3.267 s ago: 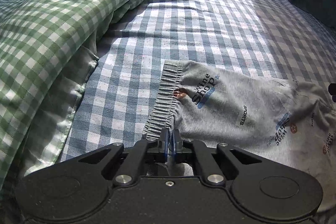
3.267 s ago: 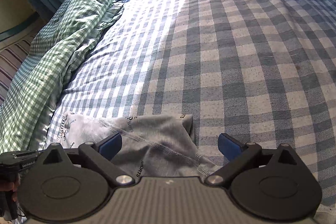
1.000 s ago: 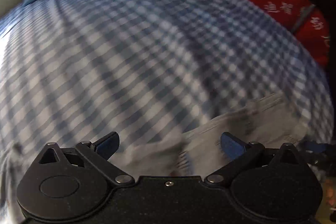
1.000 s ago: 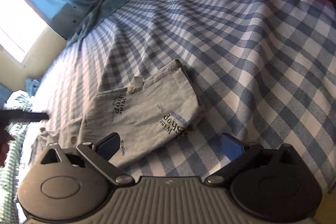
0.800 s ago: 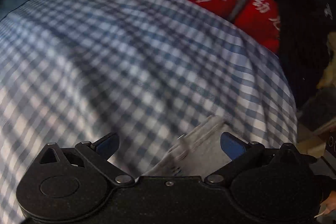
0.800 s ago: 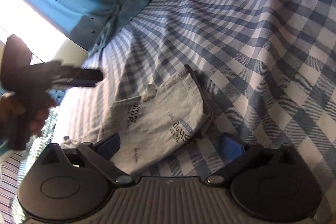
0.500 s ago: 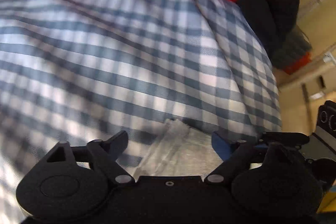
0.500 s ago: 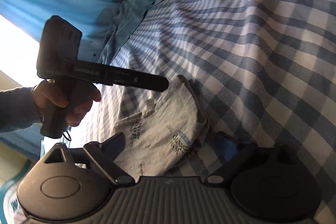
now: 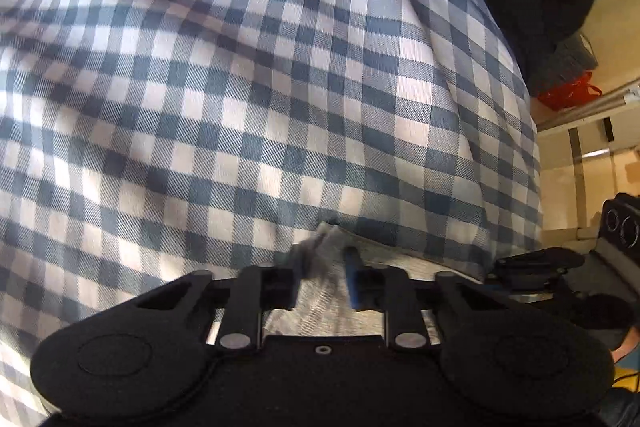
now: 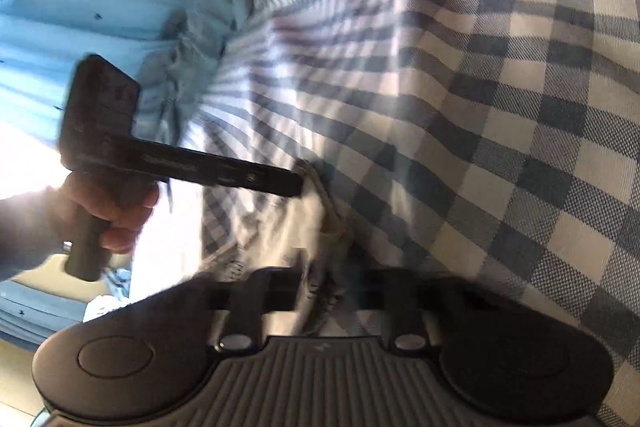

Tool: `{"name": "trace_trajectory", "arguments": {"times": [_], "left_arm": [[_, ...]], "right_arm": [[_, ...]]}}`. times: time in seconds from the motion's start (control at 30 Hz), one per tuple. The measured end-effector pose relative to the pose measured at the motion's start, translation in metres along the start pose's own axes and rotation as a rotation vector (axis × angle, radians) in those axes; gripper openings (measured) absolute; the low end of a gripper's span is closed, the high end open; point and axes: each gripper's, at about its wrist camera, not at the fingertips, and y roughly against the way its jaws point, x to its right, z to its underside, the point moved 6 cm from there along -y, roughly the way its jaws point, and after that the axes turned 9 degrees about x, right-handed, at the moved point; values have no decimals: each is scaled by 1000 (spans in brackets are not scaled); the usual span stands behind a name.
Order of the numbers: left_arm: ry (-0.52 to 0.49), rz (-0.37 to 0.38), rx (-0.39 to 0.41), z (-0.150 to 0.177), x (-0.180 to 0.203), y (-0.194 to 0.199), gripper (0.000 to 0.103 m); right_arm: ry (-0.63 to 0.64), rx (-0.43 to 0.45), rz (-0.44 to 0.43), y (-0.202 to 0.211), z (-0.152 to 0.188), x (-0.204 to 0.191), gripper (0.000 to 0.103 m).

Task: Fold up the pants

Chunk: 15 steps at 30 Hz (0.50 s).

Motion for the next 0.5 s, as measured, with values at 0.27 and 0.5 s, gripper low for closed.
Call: {"name": "trace_trajectory", "arguments": {"times": [0.27, 0.5], "left_arm": [[-55, -82, 78, -19, 26, 15, 3], [-156, -97, 96, -42, 45, 11, 3]], "right_arm": [[68, 117, 34, 20, -15, -13, 4], [98, 151, 35, 33, -37, -6, 4]]}}
